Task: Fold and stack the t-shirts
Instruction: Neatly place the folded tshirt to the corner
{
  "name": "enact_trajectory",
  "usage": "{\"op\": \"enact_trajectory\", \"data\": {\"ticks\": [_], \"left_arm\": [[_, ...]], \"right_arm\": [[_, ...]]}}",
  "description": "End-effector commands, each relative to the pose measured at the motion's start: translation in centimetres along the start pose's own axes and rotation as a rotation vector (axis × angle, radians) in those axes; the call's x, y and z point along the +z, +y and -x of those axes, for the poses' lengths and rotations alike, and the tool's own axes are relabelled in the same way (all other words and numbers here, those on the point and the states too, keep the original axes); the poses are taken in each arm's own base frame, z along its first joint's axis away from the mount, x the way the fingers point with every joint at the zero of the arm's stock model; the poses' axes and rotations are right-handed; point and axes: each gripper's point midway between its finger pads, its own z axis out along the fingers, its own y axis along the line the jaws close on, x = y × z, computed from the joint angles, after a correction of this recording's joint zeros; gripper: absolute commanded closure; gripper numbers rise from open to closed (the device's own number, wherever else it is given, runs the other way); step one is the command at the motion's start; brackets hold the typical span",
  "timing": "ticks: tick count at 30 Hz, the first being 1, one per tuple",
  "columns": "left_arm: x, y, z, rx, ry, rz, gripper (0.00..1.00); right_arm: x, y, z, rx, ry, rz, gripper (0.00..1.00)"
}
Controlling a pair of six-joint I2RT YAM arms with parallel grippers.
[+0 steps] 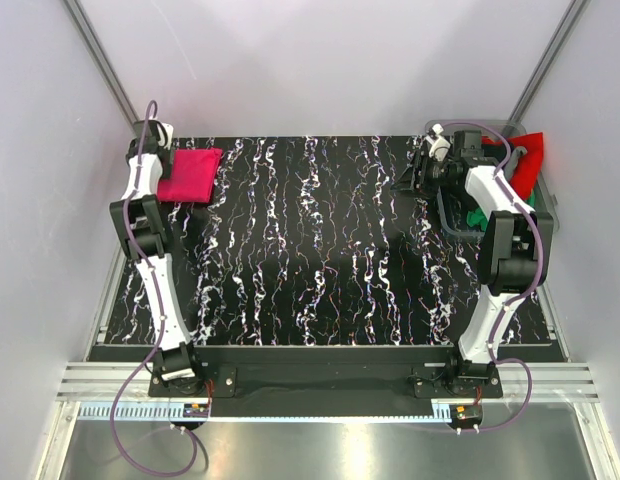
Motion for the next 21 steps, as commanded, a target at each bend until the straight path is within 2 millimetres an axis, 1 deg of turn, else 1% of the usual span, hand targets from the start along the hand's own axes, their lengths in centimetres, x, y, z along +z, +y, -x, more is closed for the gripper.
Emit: {"op": "enact_trajectory", "data": {"ticks": [1, 2, 3, 4, 5, 6, 7, 8, 9, 10, 11, 12, 13, 14, 16, 18, 20, 21], "left_arm": [[-8.6, 4.3, 7.1, -0.09, -0.173, 0.063, 0.41], [-9.5, 4.1, 7.1, -0.1, -0.179, 0.046, 0.36], [-10.8, 4.6, 8.0, -0.092, -0.201, 0.076, 0.32], [-11.0, 4.7, 7.3, -0.059, -0.166, 0.118, 0.31], [-10.1, 2.1, 4.9, 0.001, -0.101, 0.055, 0.31], [-11.8, 1.5, 5.1, 0.021, -0.126, 0.015, 0.31], [-11.9, 0.1, 4.4, 0.03, -0.134, -0.038, 0.31], [-11.2, -2.3, 1.4, 0.058, -0.079, -0.087, 0.31], [-12.3, -2.2, 2.3, 0.077, -0.131, -0.077, 0.31], [-12.4, -2.7, 1.9, 0.087, -0.131, -0.07, 0.31], [-12.2, -4.0, 0.7, 0.106, -0.113, -0.098, 0.32], [-12.8, -4.4, 0.6, 0.117, -0.118, -0.116, 0.33], [-12.9, -5.1, 0.3, 0.121, -0.118, -0.147, 0.39], [-12.9, -5.6, -0.4, 0.125, -0.106, -0.167, 0.42], [-13.1, -6.1, -1.1, 0.13, -0.087, -0.193, 0.48], [-12.8, -6.6, -2.3, 0.128, -0.048, -0.211, 0.5], [-12.7, -7.2, -2.6, 0.127, -0.033, -0.239, 0.51], [-12.3, -7.7, -3.4, 0.121, -0.002, -0.254, 0.51]], "right_arm": [[-0.6, 1.5, 1.6, -0.069, -0.039, 0.013, 0.46], [-0.5, 1.5, 1.5, -0.067, -0.039, 0.014, 0.46], [-0.4, 1.5, 1.5, -0.065, -0.04, 0.016, 0.46], [-0.3, 1.6, 1.5, -0.064, -0.039, 0.025, 0.46], [-0.2, 1.5, 1.4, -0.059, -0.035, 0.029, 0.46], [-0.1, 1.5, 1.4, -0.057, -0.039, 0.033, 0.46], [0.0, 1.4, 1.4, -0.055, -0.039, 0.035, 0.46], [0.2, 1.2, 1.3, -0.05, -0.036, 0.034, 0.46], [0.2, 1.3, 1.4, -0.051, -0.04, 0.036, 0.46], [0.2, 1.3, 1.5, -0.051, -0.04, 0.038, 0.46], [0.3, 1.3, 1.5, -0.048, -0.039, 0.038, 0.46], [0.3, 1.3, 1.5, -0.047, -0.039, 0.04, 0.46], [0.2, 1.4, 1.5, -0.046, -0.04, 0.041, 0.46], [0.3, 1.4, 1.4, -0.042, -0.036, 0.042, 0.46], [0.3, 1.3, 1.2, -0.041, -0.034, 0.042, 0.46], [0.3, 1.1, 0.8, -0.035, -0.027, 0.037, 0.46], [0.3, 1.1, 0.7, -0.034, -0.026, 0.037, 0.46], [0.3, 1.1, 0.5, -0.033, -0.025, 0.035, 0.46]]}}
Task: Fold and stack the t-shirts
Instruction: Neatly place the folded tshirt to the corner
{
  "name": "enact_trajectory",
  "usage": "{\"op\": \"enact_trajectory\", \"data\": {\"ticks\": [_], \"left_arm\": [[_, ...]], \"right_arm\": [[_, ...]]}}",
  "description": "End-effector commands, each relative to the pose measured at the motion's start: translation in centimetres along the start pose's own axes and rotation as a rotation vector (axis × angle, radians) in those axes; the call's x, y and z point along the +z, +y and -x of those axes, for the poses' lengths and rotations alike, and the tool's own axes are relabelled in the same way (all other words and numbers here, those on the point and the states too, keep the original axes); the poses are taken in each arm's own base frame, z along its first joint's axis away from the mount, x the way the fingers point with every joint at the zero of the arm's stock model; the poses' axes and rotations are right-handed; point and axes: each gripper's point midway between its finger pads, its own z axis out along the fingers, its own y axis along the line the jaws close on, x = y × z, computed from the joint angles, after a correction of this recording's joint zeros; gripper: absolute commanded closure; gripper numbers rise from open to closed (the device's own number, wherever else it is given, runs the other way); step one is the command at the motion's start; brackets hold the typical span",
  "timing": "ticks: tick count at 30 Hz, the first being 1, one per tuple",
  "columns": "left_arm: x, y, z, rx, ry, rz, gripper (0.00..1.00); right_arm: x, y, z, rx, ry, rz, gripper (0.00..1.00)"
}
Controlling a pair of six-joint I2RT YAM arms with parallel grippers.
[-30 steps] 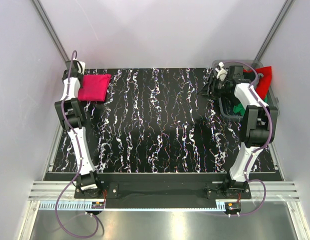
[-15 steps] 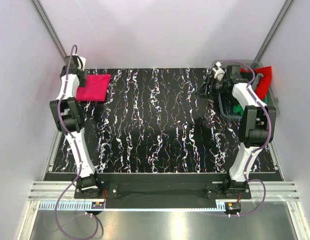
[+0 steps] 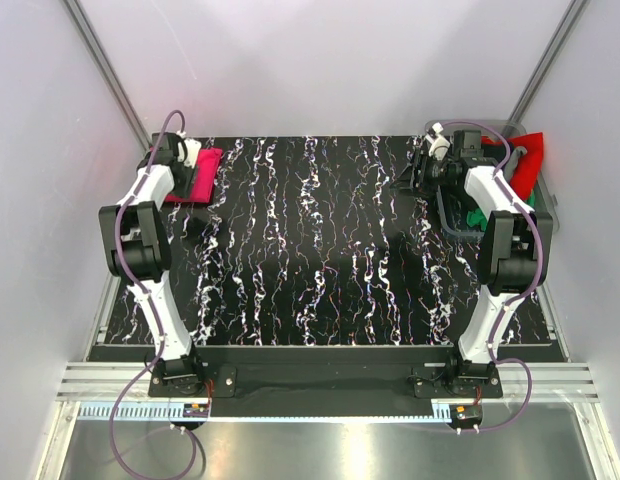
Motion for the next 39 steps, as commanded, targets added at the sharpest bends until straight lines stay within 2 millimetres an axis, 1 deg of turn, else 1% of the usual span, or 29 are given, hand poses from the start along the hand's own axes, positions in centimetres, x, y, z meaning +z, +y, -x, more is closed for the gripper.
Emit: {"op": "enact_trajectory", "data": {"ticks": [1, 2, 5, 8, 10, 13, 15, 16, 19, 21, 22, 24, 25, 27, 28, 30, 31, 35, 36, 37, 38, 39], "left_arm": [[0.3, -0.2, 0.8, -0.023, -0.024, -0.042, 0.51], [0.4, -0.2, 0.9, -0.025, -0.023, -0.044, 0.52], [1.8, -1.1, 0.0, -0.031, 0.017, -0.078, 0.52], [2.7, -1.5, -0.6, -0.025, 0.052, -0.104, 0.54], [3.1, -1.5, -0.7, -0.025, 0.058, -0.106, 0.54], [3.9, -2.1, -1.2, -0.029, 0.076, -0.12, 0.54], [4.6, -2.1, -1.2, -0.036, 0.084, -0.121, 0.54], [4.7, -1.9, -0.8, -0.038, 0.075, -0.114, 0.54], [5.8, -2.0, -1.1, -0.044, 0.096, -0.113, 0.54], [6.4, -1.8, -0.9, -0.045, 0.096, -0.103, 0.54], [6.6, -1.5, -0.3, -0.047, 0.084, -0.093, 0.54], [7.3, -1.5, -0.3, -0.047, 0.09, -0.094, 0.54], [7.6, -1.4, 0.0, -0.049, 0.086, -0.091, 0.53], [7.9, -1.2, 0.4, -0.045, 0.08, -0.086, 0.53], [7.9, -1.0, 1.0, -0.043, 0.066, -0.079, 0.53], [8.3, -1.0, 1.1, -0.029, 0.068, -0.074, 0.53], [8.2, -0.9, 1.6, -0.023, 0.06, -0.069, 0.53], [8.3, -0.4, 2.0, -0.014, 0.051, -0.059, 0.51], [8.3, -0.4, 2.0, -0.014, 0.051, -0.058, 0.48], [8.2, -0.3, 2.2, -0.015, 0.045, -0.057, 0.47], [7.8, -0.3, 2.5, -0.011, 0.039, -0.06, 0.46], [7.3, -0.5, 2.7, -0.008, 0.029, -0.072, 0.42]], "right_arm": [[0.0, 0.8, 0.2, -0.029, -0.013, 0.023, 0.46], [0.0, 0.8, 0.2, -0.029, -0.014, 0.022, 0.46], [-0.1, 0.6, -0.1, -0.034, -0.013, 0.01, 0.46], [-0.3, 0.6, -0.3, -0.038, -0.012, 0.004, 0.46], [-0.4, 0.6, -0.3, -0.043, -0.015, 0.0, 0.45], [-0.4, 0.6, -0.6, -0.046, -0.014, -0.007, 0.46], [-0.5, 0.4, -0.7, -0.046, -0.014, -0.013, 0.46], [-0.5, 0.4, -0.7, -0.046, -0.012, -0.014, 0.45], [-0.5, 0.4, -0.7, -0.047, -0.012, -0.015, 0.45], [-0.5, 0.4, -0.6, -0.05, -0.016, -0.017, 0.45], [-0.6, 0.5, -0.5, -0.054, -0.018, -0.017, 0.45], [-0.6, 0.4, -0.4, -0.057, -0.019, -0.018, 0.45], [-0.5, 0.4, -0.4, -0.056, -0.018, -0.019, 0.45], [-0.5, 0.3, -0.4, -0.054, -0.016, -0.021, 0.45], [-0.4, 0.2, -0.5, -0.051, -0.014, -0.019, 0.45], [-0.4, 0.2, -0.3, -0.053, -0.016, -0.019, 0.45], [-0.2, 0.1, -0.4, -0.052, -0.013, -0.02, 0.45], [-0.1, 0.1, -0.1, -0.05, -0.016, -0.017, 0.45], [-0.1, 0.1, -0.1, -0.05, -0.016, -0.017, 0.45], [0.0, 0.0, -0.1, -0.049, -0.015, -0.019, 0.45], [-0.1, 0.0, 0.0, -0.05, -0.016, -0.019, 0.45], [-0.1, 0.1, 0.0, -0.054, -0.016, -0.014, 0.45]]}}
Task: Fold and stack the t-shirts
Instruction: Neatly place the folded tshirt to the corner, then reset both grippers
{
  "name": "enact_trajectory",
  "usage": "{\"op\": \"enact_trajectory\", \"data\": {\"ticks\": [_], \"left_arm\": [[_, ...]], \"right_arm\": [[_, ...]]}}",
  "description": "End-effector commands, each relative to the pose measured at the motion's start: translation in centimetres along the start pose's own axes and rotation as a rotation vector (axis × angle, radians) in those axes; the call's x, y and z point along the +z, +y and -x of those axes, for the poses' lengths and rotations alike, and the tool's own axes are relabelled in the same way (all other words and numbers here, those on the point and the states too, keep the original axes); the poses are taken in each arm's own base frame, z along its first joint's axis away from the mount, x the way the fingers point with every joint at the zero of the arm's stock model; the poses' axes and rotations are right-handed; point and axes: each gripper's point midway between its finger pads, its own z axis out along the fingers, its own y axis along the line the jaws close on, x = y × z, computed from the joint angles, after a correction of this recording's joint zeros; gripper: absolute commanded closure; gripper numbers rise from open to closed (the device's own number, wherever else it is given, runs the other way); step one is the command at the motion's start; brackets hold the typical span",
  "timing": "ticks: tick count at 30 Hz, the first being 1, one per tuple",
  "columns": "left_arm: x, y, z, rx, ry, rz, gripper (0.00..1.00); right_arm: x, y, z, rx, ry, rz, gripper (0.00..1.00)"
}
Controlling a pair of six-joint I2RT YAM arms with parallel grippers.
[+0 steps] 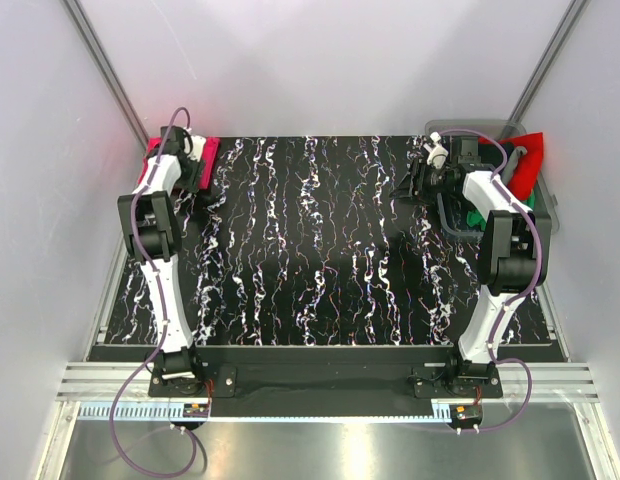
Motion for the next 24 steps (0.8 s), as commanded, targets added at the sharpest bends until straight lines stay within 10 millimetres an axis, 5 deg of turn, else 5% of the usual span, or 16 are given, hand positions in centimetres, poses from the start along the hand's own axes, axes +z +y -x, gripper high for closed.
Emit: {"op": "enact_trajectory", "data": {"ticks": [1, 3, 4, 5, 6, 7, 10, 14, 17, 18, 24], "left_arm": [[-0.4, -0.8, 0.0, 0.021, -0.002, -0.03, 0.39], [-4.1, -1.5, 1.0, 0.043, -0.05, -0.078, 0.35], [-4.6, -3.1, -1.5, 0.043, -0.007, -0.126, 0.29], [-8.4, -2.9, 0.0, 0.042, -0.081, -0.132, 0.25], [-9.0, -5.1, -2.0, 0.038, -0.064, -0.213, 0.15], [-12.2, -5.4, -0.9, 0.04, -0.128, -0.221, 0.01], [-15.9, -9.5, -1.5, 0.034, -0.167, -0.328, 0.01], [-18.8, -14.6, -0.5, 0.058, -0.194, -0.419, 0.01], [-19.7, -16.5, 1.4, -0.001, -0.192, -0.453, 0.01], [-20.7, -16.6, 3.2, -0.027, -0.226, -0.483, 0.01], [-20.5, -16.9, 5.6, -0.152, -0.196, -0.509, 0.01]], "right_arm": [[-0.8, 1.7, 2.0, -0.079, -0.052, 0.018, 0.45], [-1.2, 1.5, 2.2, -0.107, -0.059, -0.011, 0.43], [-1.9, 1.8, 2.4, -0.126, -0.073, -0.03, 0.39], [-2.0, 1.4, 1.9, -0.139, -0.066, -0.053, 0.37], [-2.6, 1.2, 2.0, -0.153, -0.081, -0.095, 0.29], [-2.5, 0.9, 1.6, -0.155, -0.074, -0.117, 0.01], [-1.4, 2.0, 0.4, -0.172, -0.041, -0.131, 0.0], [1.8, 4.9, 0.0, -0.269, -0.04, -0.269, 0.0], [3.3, 6.0, 0.7, -0.324, -0.079, -0.401, 0.0], [3.4, 6.2, 0.9, -0.345, -0.084, -0.407, 0.0], [2.1, 6.7, 2.2, -0.402, -0.124, -0.457, 0.0]]}}
